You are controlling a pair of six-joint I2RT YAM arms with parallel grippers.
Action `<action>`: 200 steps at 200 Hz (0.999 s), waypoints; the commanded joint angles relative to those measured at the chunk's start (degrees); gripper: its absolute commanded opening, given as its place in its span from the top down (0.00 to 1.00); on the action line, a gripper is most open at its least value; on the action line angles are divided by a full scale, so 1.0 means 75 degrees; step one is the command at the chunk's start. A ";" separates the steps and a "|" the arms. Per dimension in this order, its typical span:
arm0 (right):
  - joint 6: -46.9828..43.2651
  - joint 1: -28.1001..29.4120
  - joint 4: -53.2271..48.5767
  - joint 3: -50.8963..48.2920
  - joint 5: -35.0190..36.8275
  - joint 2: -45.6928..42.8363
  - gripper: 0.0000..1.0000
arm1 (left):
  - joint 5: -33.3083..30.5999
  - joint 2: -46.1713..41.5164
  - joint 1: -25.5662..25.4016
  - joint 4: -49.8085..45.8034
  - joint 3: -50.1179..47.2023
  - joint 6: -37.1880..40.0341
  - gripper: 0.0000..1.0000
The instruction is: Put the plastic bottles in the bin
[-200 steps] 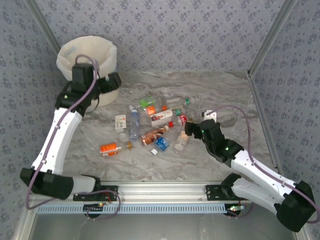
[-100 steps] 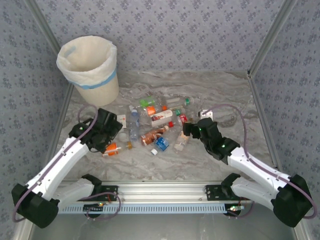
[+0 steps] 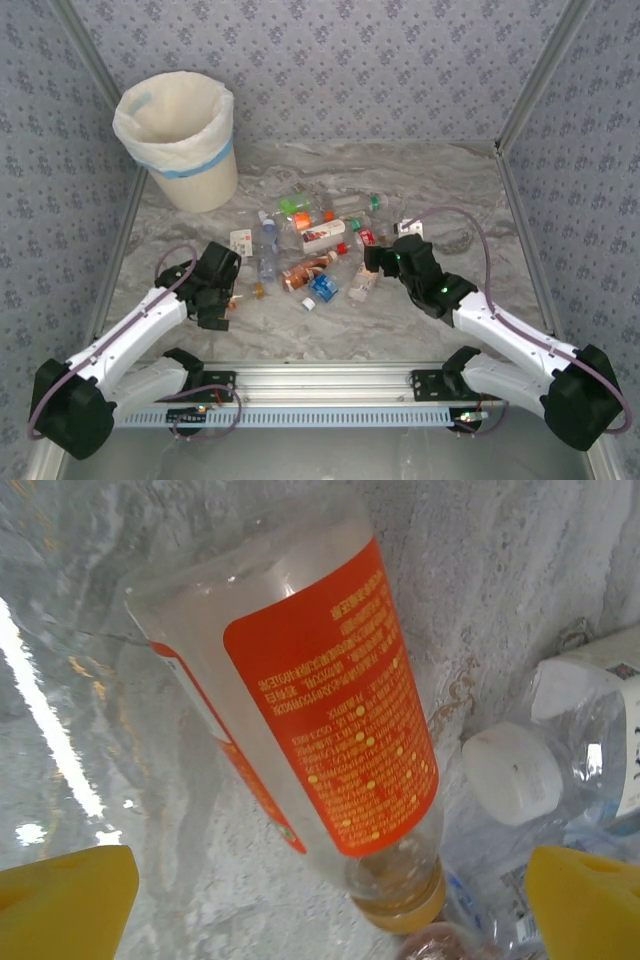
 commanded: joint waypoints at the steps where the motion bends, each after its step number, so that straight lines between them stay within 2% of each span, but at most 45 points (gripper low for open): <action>1: -0.0144 -0.0040 -0.0094 0.0324 -0.0078 0.0012 0.00 | -0.0211 0.0074 0.0174 0.0924 -0.0221 -0.0833 0.01; 26: -0.0076 -0.0039 -0.0079 0.0328 -0.0107 0.0031 0.00 | -0.0310 0.0401 0.0421 0.1167 -0.0186 -0.0849 0.01; 69: -0.0050 -0.0028 -0.0236 0.0426 -0.0160 0.0055 0.00 | 0.0040 0.0836 0.0595 0.1482 -0.0506 -0.1154 0.01; 91: -0.0102 -0.0016 -0.0290 0.0468 -0.0283 0.0034 0.00 | -0.0019 0.1067 0.0615 0.1591 -0.0593 -0.1061 0.05; 111: -0.0326 -0.0007 -0.0173 0.0464 -0.0670 0.0035 0.00 | 0.0098 0.1438 0.0719 0.1732 -0.0638 -0.0885 0.15; 136: -0.0616 0.0063 -0.0080 0.0563 -0.1051 0.0033 0.00 | 0.0214 0.1808 0.0770 0.2098 -0.0721 -0.0766 0.19; 170: -0.0773 0.0181 -0.0056 0.0660 -0.1028 0.0069 0.00 | 0.0246 0.2166 0.0845 0.2271 -0.0744 -0.0638 0.45; 200: -0.0800 0.0250 -0.0072 0.0696 -0.0945 0.0068 0.00 | 0.0052 0.2058 0.0910 0.1823 -0.0593 -0.0395 0.59</action>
